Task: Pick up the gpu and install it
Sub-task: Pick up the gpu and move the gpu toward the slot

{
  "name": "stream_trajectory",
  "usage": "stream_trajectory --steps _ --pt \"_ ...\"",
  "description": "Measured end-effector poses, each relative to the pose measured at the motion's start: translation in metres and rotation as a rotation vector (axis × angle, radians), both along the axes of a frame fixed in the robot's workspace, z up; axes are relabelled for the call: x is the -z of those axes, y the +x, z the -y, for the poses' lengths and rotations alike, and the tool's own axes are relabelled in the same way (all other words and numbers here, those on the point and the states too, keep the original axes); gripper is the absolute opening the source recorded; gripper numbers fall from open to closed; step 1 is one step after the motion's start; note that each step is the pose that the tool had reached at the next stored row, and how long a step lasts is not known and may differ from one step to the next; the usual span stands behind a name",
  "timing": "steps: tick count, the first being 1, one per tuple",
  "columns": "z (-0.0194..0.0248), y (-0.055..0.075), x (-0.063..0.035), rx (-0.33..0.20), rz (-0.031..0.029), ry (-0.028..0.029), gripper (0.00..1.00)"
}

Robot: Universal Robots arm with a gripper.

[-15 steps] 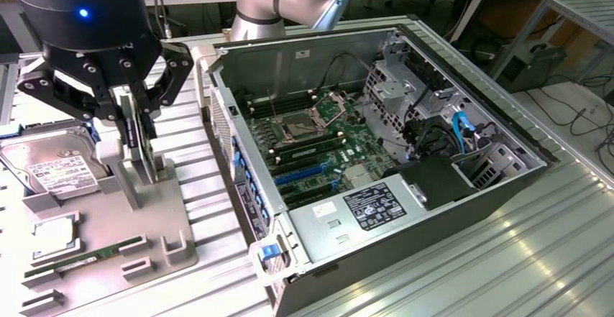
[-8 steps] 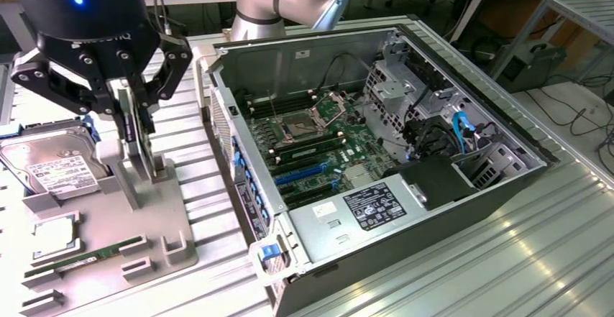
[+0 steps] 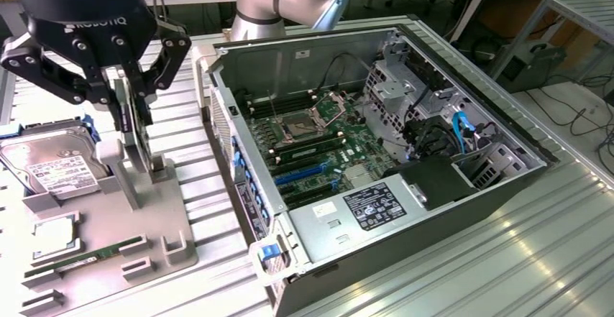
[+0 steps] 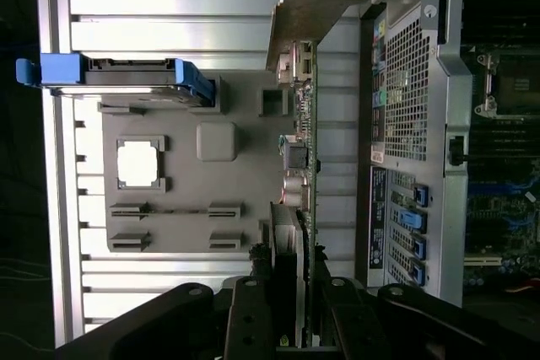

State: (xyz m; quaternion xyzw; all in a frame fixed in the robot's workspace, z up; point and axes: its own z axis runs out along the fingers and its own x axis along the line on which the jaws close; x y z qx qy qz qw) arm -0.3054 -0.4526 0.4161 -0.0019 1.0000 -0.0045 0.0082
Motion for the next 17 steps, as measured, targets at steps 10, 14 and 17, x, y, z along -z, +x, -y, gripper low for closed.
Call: stream_trajectory --steps 10,14,17 --pt "0.0 0.0 -0.0234 0.0 0.0001 0.0001 0.27" --pt "0.0 0.0 -0.0311 0.0 0.0001 0.0001 0.27" --pt "0.0 0.0 -0.0311 0.0 0.0001 0.0001 0.27"
